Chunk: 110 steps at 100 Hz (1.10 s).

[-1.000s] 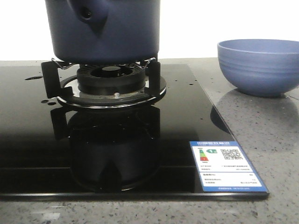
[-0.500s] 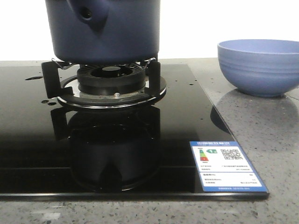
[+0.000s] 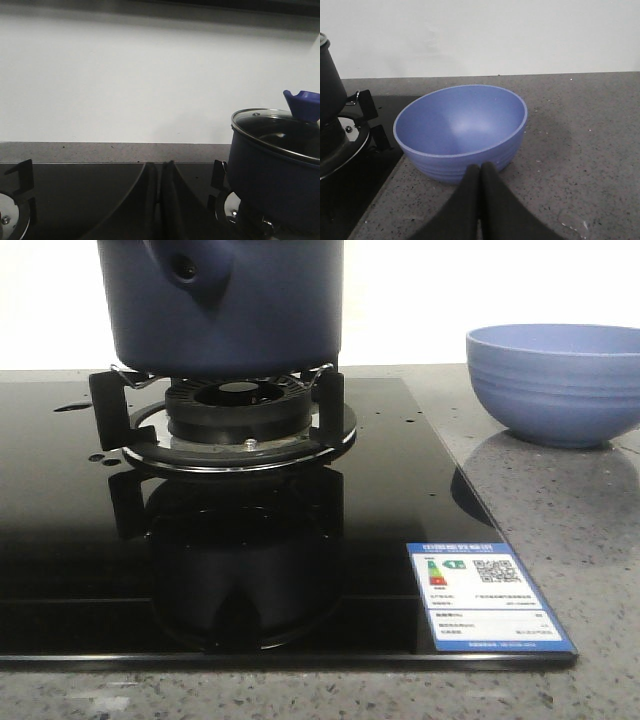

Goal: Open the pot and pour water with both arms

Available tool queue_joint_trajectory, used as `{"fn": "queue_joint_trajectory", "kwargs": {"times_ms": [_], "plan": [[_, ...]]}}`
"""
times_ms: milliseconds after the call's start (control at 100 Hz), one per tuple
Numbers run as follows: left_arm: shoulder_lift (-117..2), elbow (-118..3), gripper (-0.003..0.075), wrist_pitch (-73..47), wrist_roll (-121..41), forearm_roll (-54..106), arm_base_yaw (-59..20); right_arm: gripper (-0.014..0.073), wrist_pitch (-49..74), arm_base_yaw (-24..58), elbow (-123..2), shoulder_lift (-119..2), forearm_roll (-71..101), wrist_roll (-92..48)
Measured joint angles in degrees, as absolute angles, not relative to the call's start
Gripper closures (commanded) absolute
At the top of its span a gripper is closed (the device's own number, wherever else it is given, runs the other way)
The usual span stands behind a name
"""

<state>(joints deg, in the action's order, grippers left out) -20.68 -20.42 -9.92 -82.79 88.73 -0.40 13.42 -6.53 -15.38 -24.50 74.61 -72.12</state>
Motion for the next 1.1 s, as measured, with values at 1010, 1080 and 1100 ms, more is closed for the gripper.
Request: {"fn": "queue_joint_trajectory", "kwargs": {"times_ms": [1010,1080,1100], "plan": [[-20.7,-20.2,0.0741,-7.0,-34.1,42.3,-0.4,0.0645,13.5,-6.5,-15.4,-24.5,74.7,-72.1],[-20.7,-19.1,0.0741,-5.0,-15.2,26.0,-0.4,0.0645,13.5,-6.5,-15.4,-24.5,74.7,-72.1],[-20.7,-18.7,0.0741,-4.3,-11.6,23.0,-0.4,0.0645,13.5,-6.5,-15.4,-24.5,74.7,-72.1]]}}
